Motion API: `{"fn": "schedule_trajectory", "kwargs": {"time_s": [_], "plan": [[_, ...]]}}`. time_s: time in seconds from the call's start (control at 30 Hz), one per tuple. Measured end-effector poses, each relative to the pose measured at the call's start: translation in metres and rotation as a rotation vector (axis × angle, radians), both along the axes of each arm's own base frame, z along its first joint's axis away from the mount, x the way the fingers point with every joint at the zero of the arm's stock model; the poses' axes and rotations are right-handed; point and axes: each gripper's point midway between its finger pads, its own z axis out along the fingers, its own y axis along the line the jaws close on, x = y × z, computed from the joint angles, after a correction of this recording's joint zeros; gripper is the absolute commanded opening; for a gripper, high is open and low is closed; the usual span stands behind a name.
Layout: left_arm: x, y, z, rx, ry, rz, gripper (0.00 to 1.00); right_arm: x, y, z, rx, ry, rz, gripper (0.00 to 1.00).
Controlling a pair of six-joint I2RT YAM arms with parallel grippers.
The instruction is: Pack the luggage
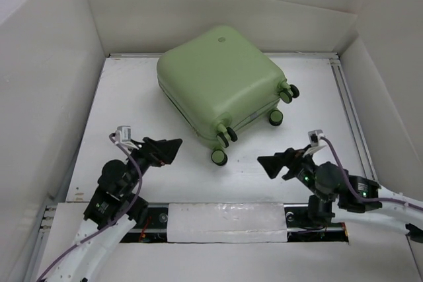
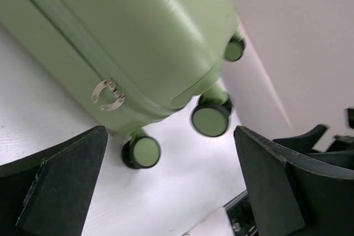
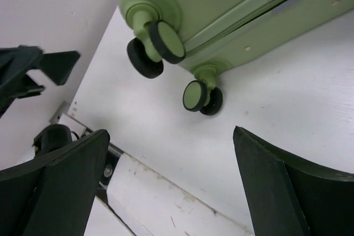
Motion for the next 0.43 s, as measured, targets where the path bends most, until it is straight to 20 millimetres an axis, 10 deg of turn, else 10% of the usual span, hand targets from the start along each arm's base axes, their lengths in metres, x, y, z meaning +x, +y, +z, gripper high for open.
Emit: {"fn": "schedule_trajectory", "kwargs": {"time_s": [0.27,0.43], "plan": [[-0.028,0.024,0.080,-0.091,-0.106,0.042,0.99,-0.004,-0.055,0.008,0.147,0.003,-0.083,1.00],[-0.033,0.028,0.086,-0.089,-0.104,0.049,0.99,-0.004,-0.073,0.008,0.200,0.008,-0.119,1.00]]}}
